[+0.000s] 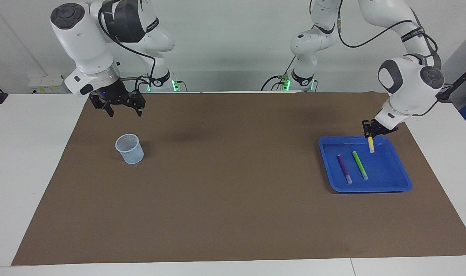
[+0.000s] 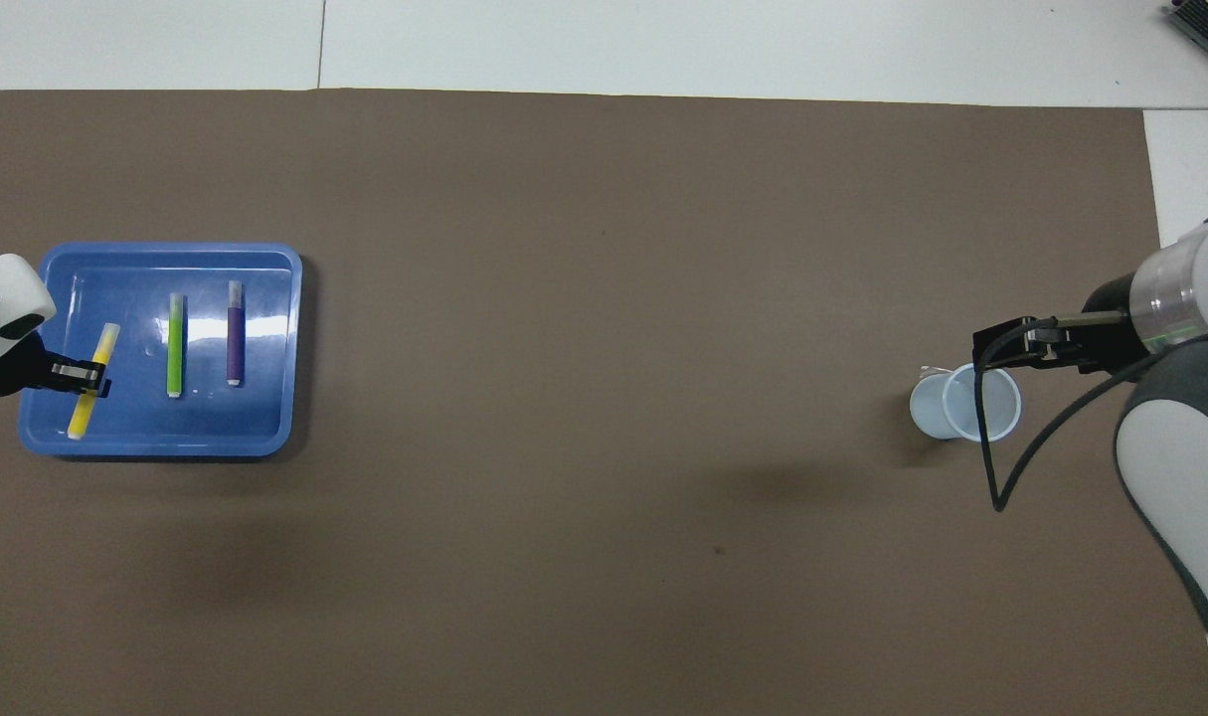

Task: Right arm passes pens to left for tray arrangement
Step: 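Carry the yellow pen to the blue tray with the left gripper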

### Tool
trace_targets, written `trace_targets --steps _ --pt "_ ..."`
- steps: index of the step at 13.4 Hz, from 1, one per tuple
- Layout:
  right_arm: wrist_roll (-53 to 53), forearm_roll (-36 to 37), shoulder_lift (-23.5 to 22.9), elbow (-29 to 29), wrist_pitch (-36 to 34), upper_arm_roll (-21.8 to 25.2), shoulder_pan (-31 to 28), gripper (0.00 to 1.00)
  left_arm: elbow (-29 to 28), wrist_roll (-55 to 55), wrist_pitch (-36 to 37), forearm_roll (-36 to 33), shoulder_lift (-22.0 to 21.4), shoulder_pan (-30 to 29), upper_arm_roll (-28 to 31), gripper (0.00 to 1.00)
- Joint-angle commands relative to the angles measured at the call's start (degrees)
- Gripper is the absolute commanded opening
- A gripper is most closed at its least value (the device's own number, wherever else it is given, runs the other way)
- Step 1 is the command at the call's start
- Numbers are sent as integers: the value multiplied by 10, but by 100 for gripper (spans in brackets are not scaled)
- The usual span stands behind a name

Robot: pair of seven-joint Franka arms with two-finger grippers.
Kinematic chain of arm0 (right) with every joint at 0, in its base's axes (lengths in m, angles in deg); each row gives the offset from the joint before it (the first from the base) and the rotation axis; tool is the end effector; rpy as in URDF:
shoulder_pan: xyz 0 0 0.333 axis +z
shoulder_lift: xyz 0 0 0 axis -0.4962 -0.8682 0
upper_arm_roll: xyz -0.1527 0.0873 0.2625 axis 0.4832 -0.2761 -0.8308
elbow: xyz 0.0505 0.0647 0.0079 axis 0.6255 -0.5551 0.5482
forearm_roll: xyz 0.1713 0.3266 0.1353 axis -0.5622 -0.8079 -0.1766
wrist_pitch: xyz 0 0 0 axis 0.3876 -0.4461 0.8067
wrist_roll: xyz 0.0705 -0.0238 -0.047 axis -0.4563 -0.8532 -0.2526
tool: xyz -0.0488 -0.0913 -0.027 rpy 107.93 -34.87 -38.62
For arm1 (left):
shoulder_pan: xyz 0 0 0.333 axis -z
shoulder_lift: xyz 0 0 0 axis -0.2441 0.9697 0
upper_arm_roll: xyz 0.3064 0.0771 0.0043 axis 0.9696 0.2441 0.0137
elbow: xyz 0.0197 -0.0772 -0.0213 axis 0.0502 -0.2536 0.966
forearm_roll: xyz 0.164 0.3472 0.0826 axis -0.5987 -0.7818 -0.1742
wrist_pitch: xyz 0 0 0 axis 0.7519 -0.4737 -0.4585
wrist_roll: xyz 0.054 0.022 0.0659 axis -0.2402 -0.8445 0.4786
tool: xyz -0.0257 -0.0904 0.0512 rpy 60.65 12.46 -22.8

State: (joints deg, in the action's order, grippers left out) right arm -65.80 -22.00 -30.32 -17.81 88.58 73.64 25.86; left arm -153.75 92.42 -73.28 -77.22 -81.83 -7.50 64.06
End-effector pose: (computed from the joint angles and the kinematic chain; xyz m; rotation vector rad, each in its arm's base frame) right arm 0.5384 0.0272 0.5666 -3.1358 0.0403 0.0610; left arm 0.5602 0.1114 0.3908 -3.1135 0.2956 0.1322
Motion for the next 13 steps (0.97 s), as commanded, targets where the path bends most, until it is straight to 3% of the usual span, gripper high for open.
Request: trace_targets --steps 1,5,8,13 --pt "-9 4 18 -17 -3 5 4 100 48 5 -25 -9 56 -17 -6 0" --pt "-13 5 13 -9 -11 6 -9 100 41 -68 -116 -4 91 -46 -6 0" --pt "-11 11 5 37 -56 24 -8 100 8 -141 -172 -4 93 -34 -7 0" --pt "-12 0 10 53 -81 38 -9 100 4 -144 -220 -7 119 -24 -6 0"
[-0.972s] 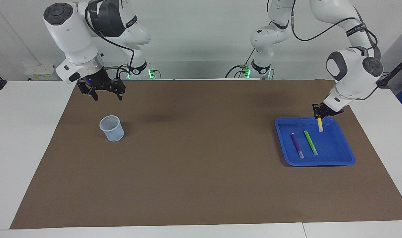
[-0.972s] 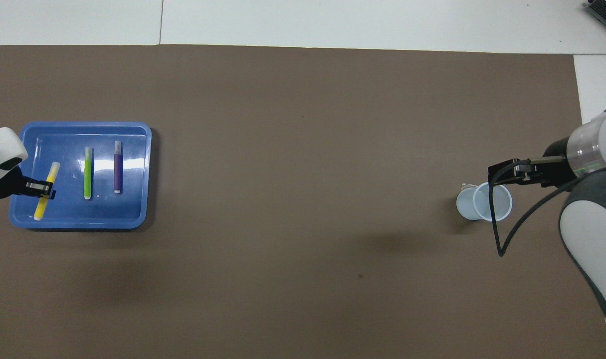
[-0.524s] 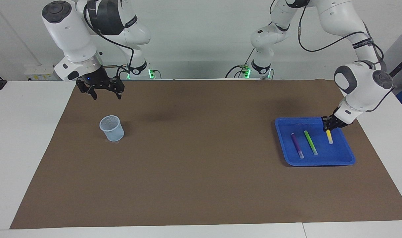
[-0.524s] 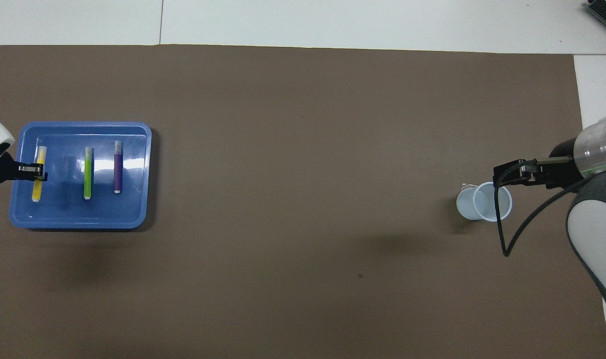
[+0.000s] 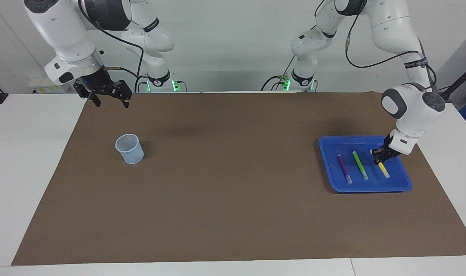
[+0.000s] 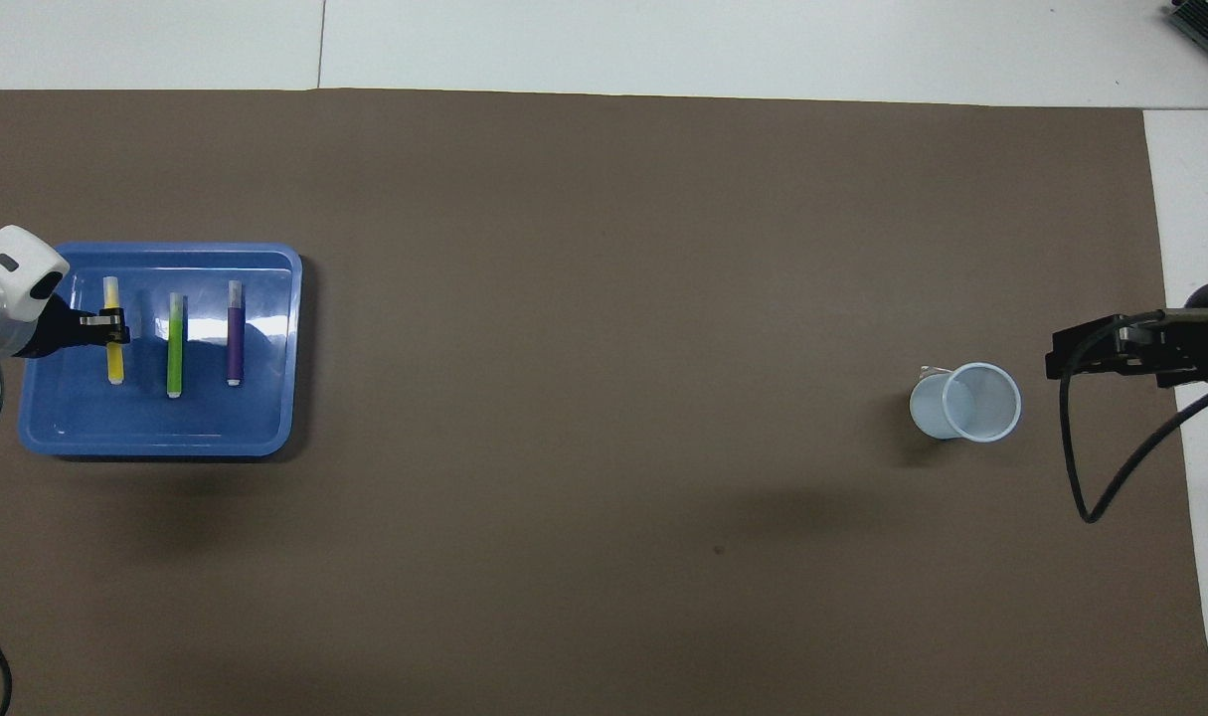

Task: Right arm passes pens to left for tray arrangement
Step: 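Lay the yellow pen in the tray beside the green pen, open the left gripper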

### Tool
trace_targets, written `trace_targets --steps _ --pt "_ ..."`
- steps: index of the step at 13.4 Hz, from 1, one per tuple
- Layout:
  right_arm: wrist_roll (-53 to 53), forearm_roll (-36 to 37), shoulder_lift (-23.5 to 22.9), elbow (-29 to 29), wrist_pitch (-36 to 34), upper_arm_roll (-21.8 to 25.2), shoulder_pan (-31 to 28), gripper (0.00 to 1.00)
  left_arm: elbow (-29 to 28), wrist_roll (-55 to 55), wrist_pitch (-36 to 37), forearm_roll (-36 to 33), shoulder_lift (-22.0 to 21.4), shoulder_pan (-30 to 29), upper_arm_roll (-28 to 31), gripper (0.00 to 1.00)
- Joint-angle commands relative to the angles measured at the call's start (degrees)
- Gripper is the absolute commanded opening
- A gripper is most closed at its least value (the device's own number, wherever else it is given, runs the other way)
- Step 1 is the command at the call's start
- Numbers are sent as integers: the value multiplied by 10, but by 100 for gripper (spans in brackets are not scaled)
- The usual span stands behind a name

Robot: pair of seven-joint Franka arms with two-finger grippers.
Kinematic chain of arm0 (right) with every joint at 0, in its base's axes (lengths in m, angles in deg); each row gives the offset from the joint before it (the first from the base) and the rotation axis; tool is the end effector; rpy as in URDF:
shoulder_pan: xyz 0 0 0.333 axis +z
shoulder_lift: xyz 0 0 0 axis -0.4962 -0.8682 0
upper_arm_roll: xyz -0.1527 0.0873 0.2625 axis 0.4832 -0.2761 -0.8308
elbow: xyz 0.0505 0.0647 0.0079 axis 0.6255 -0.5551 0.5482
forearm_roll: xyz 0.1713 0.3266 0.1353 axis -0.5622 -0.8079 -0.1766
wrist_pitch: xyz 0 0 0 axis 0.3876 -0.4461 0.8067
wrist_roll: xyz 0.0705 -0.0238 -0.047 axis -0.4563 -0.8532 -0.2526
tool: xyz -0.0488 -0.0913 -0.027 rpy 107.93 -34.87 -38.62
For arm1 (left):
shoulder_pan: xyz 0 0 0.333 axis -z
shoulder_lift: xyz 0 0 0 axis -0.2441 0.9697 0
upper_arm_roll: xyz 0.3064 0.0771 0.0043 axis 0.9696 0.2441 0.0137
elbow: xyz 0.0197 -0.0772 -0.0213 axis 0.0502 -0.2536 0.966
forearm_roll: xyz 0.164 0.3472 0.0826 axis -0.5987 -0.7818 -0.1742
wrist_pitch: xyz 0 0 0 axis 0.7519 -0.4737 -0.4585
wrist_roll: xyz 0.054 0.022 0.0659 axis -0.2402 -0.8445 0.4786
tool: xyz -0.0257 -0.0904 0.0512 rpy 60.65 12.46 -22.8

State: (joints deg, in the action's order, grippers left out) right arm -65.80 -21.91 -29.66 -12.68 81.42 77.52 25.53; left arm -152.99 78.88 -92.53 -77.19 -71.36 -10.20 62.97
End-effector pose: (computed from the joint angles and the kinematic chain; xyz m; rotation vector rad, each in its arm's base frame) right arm 0.5281 -0.0128 0.6049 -3.1283 0.1525 0.0977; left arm 0.5991 0.1362 0.3203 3.1346 0.1167 0.1482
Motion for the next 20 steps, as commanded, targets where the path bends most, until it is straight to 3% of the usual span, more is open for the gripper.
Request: trace_targets --steps 1,5,7,12,20 --pt "-10 -2 4 1 -9 -1 -5 100 -4 -9 -30 -8 16 4 4 0" --pt "-9 -1 4 2 0 -2 -5 100 -17 -10 -66 -7 20 12 5 0" --pt "-9 -1 5 0 0 -2 -5 100 -15 -11 -70 -7 21 10 5 100" --pt "-10 -1 16 -1 0 -2 -3 100 -5 -9 -40 -7 16 10 3 100" --pt "-10 -1 16 -1 0 -2 -3 100 68 -13 134 -6 -55 41 -3 100"
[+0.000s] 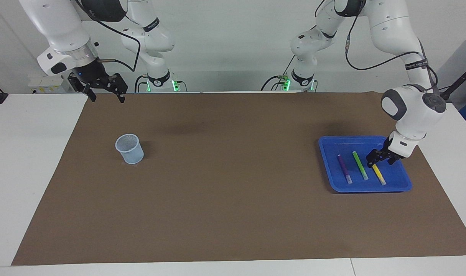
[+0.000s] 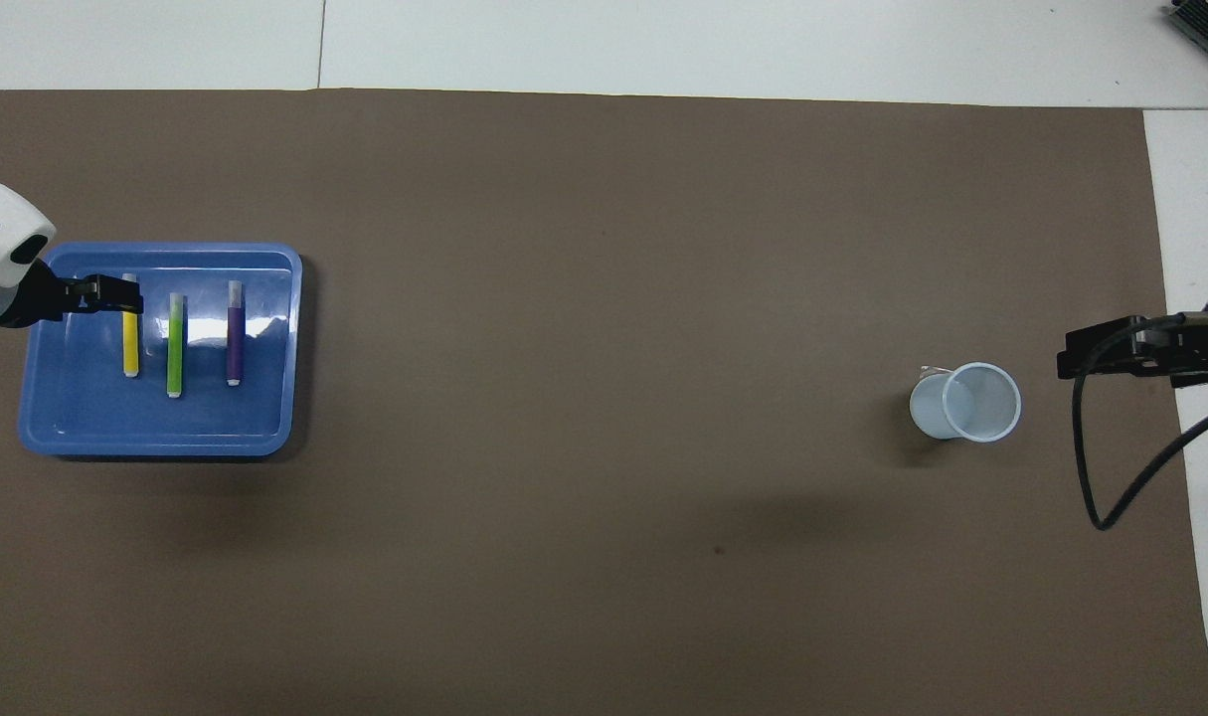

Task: Right arm passes pens to left for tray arrangement
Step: 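Lay the yellow pen in the tray beside the green pen, open the left gripper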

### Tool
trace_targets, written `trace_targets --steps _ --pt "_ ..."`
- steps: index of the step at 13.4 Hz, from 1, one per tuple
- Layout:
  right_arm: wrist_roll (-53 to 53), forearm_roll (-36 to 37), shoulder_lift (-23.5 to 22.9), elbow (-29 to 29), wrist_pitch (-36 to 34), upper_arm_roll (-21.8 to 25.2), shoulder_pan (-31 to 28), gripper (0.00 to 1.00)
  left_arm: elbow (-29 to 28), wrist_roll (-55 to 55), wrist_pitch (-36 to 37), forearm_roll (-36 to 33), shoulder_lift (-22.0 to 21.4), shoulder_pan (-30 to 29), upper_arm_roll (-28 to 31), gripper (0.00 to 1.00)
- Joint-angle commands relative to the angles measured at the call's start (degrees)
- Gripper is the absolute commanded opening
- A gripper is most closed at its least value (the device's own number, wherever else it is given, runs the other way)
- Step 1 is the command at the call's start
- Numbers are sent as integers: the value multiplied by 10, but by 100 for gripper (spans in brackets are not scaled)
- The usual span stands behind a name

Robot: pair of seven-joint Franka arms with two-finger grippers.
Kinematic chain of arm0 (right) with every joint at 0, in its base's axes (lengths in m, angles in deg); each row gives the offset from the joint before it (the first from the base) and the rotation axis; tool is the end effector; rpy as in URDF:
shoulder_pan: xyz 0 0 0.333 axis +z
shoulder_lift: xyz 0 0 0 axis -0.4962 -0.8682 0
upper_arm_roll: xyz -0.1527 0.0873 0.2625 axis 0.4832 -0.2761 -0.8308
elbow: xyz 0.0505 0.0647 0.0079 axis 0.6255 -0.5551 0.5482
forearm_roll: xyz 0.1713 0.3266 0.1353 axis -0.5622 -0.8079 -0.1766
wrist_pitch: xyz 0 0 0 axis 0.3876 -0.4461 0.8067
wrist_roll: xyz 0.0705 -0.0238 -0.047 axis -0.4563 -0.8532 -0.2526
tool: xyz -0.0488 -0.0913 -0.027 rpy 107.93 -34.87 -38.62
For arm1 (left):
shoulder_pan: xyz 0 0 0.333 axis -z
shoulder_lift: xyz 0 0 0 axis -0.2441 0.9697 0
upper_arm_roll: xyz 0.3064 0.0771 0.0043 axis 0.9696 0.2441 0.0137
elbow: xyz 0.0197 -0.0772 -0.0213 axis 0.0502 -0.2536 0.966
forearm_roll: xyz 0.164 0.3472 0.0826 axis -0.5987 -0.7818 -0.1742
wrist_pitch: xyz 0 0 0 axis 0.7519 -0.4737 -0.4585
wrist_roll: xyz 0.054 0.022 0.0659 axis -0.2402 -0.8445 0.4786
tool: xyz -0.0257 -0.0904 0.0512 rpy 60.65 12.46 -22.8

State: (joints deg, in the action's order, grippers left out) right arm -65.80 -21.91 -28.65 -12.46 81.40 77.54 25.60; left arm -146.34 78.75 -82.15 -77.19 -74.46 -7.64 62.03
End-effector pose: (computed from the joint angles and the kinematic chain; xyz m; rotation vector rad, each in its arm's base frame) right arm 0.5234 -0.0120 0.6159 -3.1296 0.1511 0.0646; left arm 0.6166 0.1052 0.3889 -3.1309 -0.0334 -0.1270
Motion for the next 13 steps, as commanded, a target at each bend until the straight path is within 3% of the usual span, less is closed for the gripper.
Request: trace_targets --steps 1,6,9,13 --pt "-10 -1 6 -3 0 -2 -4 100 2 -12 41 -6 -38 19 5 100" --pt "-10 -1 6 -3 0 -2 -4 100 28 -37 125 -5 -89 56 5 100" --pt "-10 -1 6 -3 0 -2 -4 100 95 -112 219 -4 -97 111 9 100" --pt "-10 -1 6 -3 0 -2 -4 100 118 -124 307 1 -135 194 62 100"
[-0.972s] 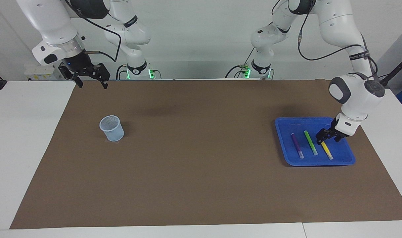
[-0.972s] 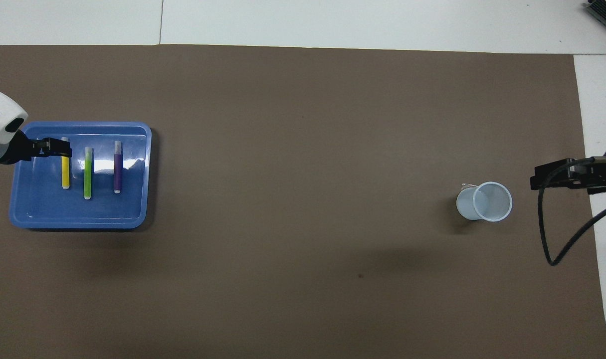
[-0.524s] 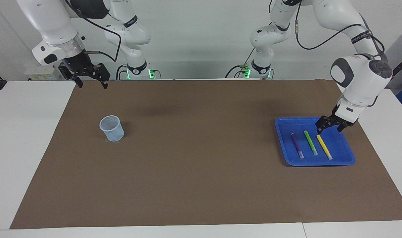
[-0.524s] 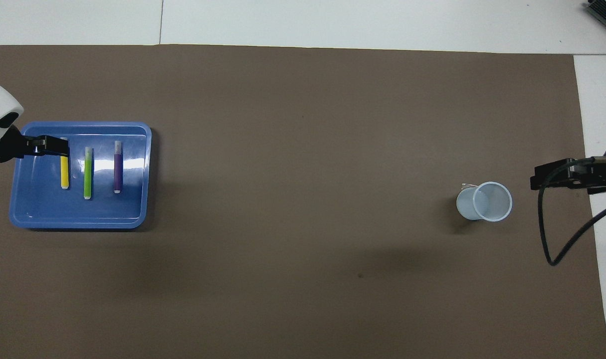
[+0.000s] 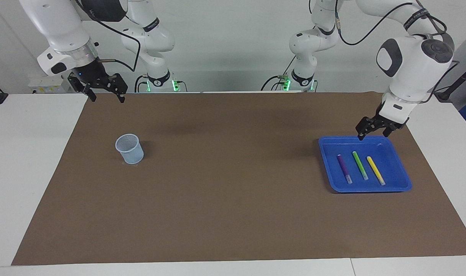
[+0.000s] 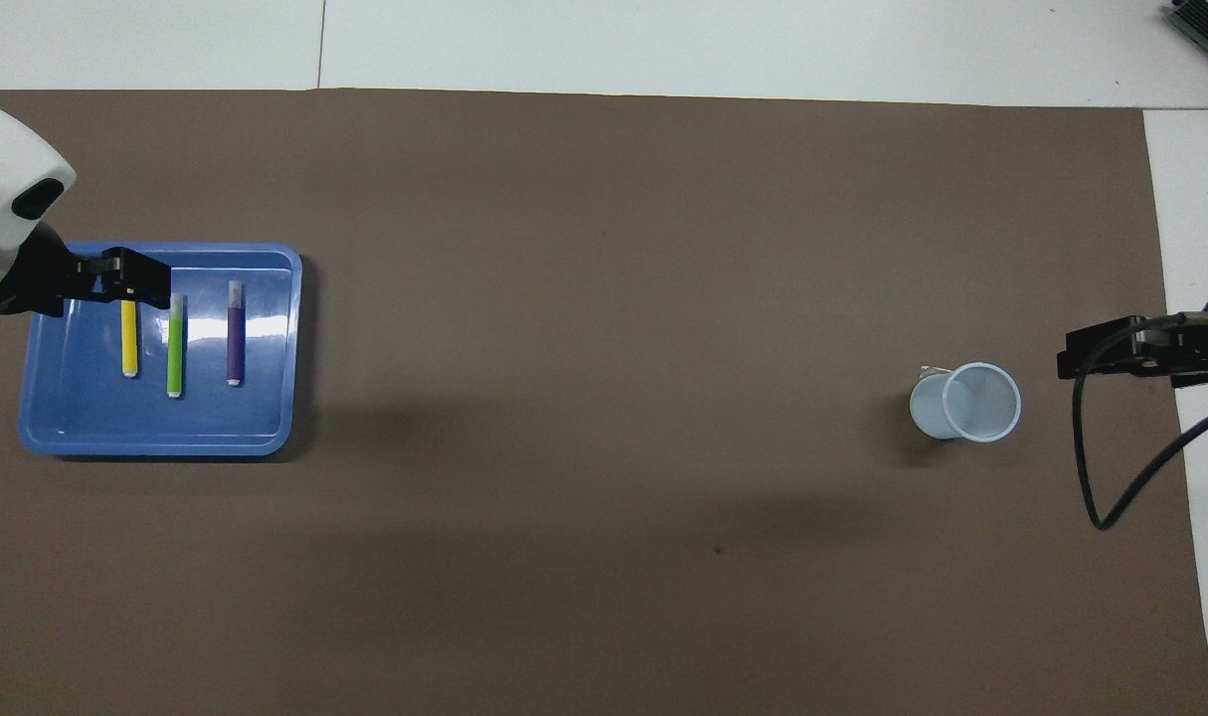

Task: Right arm passes pens to left for tray arrangement
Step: 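Lay the yellow pen in the tray beside the green pen, open the left gripper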

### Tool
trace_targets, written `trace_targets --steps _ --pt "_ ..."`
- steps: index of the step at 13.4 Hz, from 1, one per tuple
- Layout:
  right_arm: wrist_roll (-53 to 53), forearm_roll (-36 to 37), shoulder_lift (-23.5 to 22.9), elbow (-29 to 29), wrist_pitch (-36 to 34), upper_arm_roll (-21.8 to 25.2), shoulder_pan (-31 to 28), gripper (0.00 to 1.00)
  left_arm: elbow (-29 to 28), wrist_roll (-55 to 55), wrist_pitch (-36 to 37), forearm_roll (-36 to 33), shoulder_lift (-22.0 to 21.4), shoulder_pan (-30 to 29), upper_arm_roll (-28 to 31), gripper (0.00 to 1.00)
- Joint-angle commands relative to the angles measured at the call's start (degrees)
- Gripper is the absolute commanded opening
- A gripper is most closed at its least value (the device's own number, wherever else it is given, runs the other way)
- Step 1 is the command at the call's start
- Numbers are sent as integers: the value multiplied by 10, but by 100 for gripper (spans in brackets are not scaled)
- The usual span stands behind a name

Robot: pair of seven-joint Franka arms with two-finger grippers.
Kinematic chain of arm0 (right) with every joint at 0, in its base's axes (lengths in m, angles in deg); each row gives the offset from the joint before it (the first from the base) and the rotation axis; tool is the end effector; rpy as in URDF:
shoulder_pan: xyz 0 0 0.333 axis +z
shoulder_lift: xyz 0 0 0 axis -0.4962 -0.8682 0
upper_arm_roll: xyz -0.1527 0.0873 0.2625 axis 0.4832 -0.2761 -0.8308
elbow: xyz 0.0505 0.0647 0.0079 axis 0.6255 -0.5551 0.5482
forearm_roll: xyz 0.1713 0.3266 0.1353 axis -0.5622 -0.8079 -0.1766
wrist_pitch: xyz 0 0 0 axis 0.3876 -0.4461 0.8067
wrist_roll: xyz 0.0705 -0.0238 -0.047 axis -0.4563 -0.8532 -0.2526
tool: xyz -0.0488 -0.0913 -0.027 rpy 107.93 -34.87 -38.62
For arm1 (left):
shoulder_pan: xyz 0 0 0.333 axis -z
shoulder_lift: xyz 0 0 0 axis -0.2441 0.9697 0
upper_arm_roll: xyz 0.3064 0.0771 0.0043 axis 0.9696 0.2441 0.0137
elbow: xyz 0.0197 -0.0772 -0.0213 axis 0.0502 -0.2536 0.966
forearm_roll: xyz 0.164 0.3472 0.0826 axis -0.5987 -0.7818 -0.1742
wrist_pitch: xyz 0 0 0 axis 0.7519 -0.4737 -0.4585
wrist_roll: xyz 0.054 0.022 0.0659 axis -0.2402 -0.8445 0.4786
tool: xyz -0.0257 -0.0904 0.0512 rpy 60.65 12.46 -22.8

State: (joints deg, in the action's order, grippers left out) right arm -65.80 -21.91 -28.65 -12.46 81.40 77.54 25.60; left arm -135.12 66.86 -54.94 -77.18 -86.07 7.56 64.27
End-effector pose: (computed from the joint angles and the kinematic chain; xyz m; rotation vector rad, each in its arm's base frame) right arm 0.5234 -0.0120 0.6159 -3.1296 0.1511 0.0646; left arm 0.5785 -0.0340 0.5591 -3.0873 -0.0304 -0.0053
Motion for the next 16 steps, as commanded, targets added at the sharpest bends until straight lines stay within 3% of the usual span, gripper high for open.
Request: trace_targets --steps 1,6,11,16 --pt "-10 -1 6 -3 0 -2 -4 100 12 -5 50 16 -27 61 61 100" --pt "-10 -1 6 -3 0 -2 -4 100 22 -5 87 53 -62 91 79 100" --pt "-10 -1 6 -3 0 -2 -4 100 56 -4 123 52 -63 131 107 100" --pt "-10 -1 6 -3 0 -2 -4 100 63 6 145 54 -68 126 109 100"
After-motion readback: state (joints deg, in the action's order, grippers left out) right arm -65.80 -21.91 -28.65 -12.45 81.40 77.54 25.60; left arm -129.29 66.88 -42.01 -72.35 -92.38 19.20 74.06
